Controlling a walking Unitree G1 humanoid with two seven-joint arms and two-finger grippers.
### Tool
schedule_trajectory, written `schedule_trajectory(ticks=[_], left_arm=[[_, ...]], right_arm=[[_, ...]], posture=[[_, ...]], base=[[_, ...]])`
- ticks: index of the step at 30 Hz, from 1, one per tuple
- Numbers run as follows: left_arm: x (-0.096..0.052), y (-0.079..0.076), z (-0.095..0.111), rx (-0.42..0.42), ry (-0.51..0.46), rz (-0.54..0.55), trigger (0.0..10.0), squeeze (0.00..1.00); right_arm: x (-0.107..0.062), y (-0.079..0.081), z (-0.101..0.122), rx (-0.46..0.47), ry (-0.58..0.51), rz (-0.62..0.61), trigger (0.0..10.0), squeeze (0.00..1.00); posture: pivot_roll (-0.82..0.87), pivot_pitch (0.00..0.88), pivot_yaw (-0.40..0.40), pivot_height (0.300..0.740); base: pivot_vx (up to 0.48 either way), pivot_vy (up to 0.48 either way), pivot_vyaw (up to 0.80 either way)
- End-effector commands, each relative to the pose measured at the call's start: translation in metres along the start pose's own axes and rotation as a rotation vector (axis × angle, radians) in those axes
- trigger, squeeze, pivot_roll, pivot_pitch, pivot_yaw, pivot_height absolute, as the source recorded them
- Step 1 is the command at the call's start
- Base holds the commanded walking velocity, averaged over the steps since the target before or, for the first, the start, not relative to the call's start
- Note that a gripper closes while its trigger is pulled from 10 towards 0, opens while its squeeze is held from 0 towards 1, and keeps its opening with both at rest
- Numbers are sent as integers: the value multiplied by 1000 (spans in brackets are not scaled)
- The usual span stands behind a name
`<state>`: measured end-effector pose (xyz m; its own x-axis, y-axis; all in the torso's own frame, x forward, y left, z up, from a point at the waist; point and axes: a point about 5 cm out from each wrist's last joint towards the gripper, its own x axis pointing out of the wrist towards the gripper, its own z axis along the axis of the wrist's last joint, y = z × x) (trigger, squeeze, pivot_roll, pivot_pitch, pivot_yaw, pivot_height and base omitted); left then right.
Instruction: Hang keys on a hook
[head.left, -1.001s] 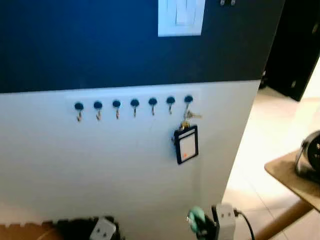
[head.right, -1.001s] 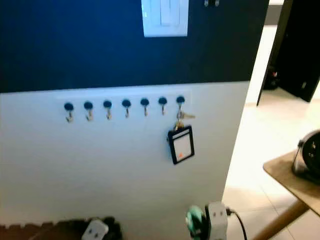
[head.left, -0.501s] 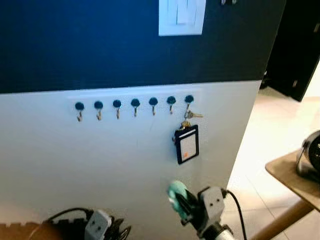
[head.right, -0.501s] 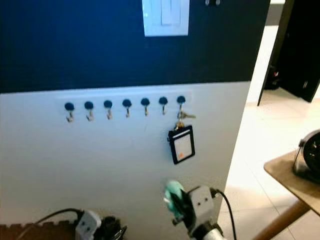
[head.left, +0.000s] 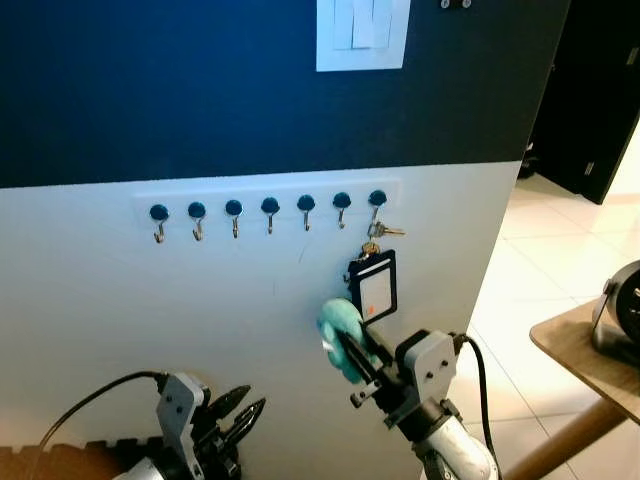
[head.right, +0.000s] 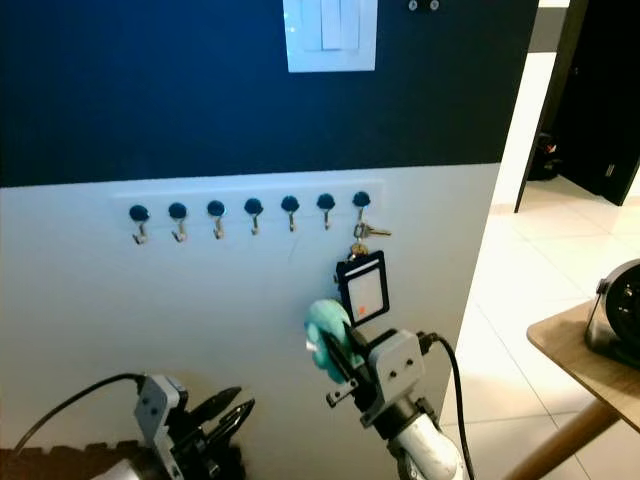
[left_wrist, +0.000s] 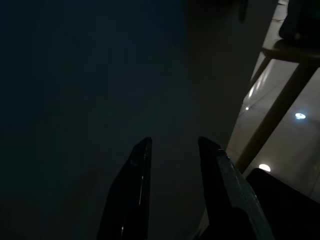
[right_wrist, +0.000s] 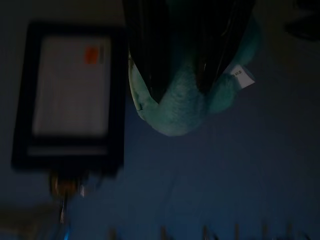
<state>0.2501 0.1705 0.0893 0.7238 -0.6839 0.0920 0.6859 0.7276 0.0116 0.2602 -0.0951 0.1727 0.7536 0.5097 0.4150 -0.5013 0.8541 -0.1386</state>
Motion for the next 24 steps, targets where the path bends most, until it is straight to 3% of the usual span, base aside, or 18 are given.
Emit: schedule_trajectory(ticks=[1,11,14,19,21,24], left_arm=[[-4,5,5,7,4,0,10000,0],[5,9,23,34,-37,-11,10000,0],[9,8,30,39,-48,-24,10000,0],[11,6,34,42,-56,-34,10000,0],[20,2,46,5,-130,-38,10000,0],[23,0,52,-7,-159,-47,10000,0]], right_arm=[[6,5,10,-5,-37,15,10000,0],[19,16,30,-14,-114,44,10000,0],[28,15,44,-20,-159,33,10000,0],[32,12,48,-9,-177,21,10000,0],[40,10,55,2,-204,12,10000,0],[42,10,58,4,-216,12,10000,0]], posture=[[37,48,26,740],[36,46,25,740],[34,47,25,740],[35,46,23,740],[37,45,19,740],[36,44,18,740]], base=[[0,0,0],[0,0,0],[0,0,0],[0,0,0],[0,0,0],[0,0,0]])
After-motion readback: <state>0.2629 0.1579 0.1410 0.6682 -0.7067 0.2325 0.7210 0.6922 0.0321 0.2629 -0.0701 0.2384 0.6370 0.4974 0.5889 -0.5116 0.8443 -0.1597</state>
